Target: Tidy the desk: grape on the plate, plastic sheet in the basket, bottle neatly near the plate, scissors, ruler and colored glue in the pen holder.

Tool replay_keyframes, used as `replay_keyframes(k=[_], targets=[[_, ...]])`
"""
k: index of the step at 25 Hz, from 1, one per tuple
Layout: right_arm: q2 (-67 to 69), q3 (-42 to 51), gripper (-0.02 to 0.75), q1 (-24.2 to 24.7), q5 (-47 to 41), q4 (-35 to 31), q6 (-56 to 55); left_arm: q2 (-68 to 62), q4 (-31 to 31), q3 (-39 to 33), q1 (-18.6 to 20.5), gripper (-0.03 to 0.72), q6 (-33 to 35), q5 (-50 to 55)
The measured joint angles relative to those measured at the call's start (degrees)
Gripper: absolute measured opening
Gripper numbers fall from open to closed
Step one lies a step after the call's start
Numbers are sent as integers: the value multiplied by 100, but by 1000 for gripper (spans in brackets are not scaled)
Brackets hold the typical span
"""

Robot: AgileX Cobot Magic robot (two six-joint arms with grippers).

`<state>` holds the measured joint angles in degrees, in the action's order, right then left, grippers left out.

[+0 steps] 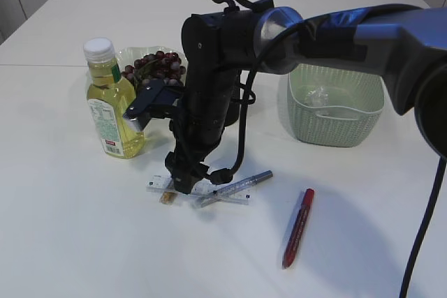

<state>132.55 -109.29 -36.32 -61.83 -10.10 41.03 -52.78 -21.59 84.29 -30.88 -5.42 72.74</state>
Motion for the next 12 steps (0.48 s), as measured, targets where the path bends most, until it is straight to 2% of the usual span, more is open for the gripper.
replay_keyframes(k=[12], targets=[[125,0,577,0,-23,-36,0,0,-10,0,0,308,0,0]])
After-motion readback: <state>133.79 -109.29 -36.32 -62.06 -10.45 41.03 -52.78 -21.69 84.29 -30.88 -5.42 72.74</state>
